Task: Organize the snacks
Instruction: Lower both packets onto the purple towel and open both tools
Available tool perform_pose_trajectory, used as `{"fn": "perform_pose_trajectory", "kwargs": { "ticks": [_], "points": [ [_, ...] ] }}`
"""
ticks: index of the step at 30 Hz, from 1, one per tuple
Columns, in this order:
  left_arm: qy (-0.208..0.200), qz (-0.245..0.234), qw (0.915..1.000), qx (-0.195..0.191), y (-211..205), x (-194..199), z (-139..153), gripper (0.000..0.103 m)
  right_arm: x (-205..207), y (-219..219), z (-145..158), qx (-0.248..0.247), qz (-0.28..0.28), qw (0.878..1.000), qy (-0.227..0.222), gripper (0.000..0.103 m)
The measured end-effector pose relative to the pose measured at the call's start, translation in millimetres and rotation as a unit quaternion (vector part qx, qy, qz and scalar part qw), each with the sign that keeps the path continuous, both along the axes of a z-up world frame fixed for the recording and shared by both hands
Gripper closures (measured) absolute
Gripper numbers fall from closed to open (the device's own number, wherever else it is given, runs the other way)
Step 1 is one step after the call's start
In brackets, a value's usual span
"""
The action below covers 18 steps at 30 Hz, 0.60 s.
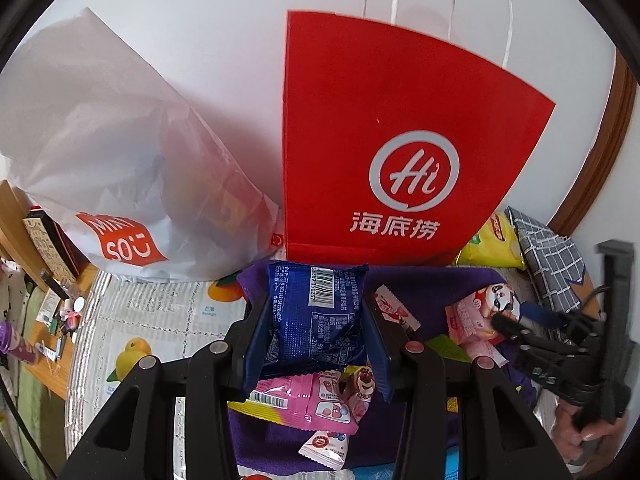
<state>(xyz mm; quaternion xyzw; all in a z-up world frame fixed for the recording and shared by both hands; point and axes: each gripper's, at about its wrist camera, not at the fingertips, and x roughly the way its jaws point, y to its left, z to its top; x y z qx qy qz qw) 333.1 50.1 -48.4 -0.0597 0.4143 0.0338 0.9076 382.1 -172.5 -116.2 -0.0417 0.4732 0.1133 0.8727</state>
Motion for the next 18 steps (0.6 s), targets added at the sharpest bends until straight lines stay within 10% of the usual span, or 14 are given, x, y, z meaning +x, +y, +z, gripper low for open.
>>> {"fn": "perform_pose_trajectory", "kwargs": {
  "ticks": [18],
  "points": [
    [0.087, 0.008, 0.9958, 0.027, -13, 24, -46, 0.061, -36, -14, 63, 0.039, 0.014, 0.996, -0.081, 0.044]
  ]
}}
